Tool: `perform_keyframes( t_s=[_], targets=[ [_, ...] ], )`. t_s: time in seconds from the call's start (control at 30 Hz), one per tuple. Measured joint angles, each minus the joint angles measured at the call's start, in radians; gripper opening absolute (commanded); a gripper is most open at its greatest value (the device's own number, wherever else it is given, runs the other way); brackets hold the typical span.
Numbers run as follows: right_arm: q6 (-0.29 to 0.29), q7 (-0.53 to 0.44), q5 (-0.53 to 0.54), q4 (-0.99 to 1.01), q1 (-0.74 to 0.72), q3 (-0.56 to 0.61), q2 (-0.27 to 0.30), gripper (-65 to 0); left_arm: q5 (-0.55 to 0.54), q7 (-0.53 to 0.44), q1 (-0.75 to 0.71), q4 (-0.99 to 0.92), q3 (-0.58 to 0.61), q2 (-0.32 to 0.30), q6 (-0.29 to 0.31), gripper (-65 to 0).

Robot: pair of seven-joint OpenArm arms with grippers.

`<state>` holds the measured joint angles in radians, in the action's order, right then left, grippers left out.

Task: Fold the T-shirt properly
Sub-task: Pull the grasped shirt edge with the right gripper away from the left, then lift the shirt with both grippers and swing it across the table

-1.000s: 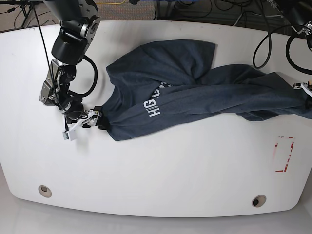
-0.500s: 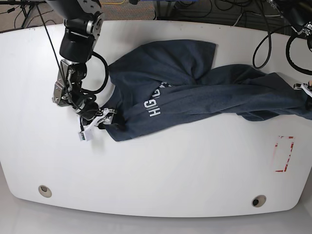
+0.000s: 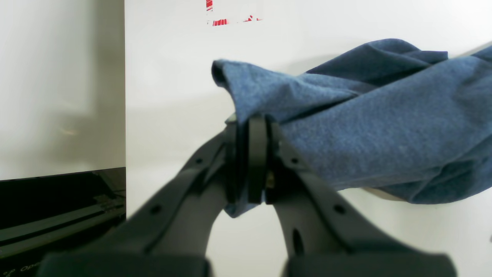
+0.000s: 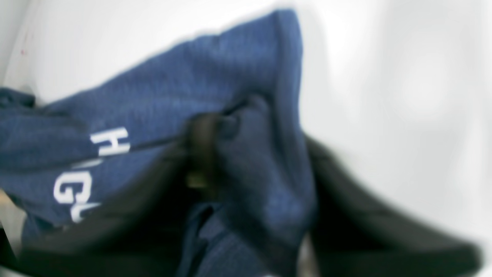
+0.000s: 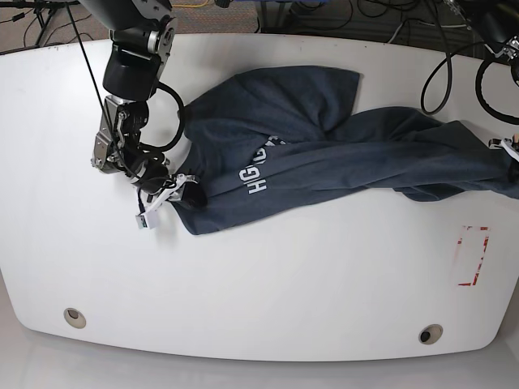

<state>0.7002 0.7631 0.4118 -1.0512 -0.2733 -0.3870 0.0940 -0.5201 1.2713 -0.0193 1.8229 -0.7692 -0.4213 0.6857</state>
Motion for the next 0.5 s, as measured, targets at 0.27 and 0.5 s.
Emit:
perform_keyframes(
  t_s=[0.27, 0.5],
  targets=[
    [-0.002, 0.035, -0.021, -0.064, 0.018, 0.002, 0.027, -63.9, 0.005, 0.0, 0.0, -0.002, 0.025, -0.002, -0.003, -65.0],
    [-0.004, 0.124, -0.016, -0.291, 0.089, -0.004, 0.036, -63.9, -0.003, -0.003, 0.026, -0.002, 0.051, 0.003, -0.018, -65.0]
  ],
)
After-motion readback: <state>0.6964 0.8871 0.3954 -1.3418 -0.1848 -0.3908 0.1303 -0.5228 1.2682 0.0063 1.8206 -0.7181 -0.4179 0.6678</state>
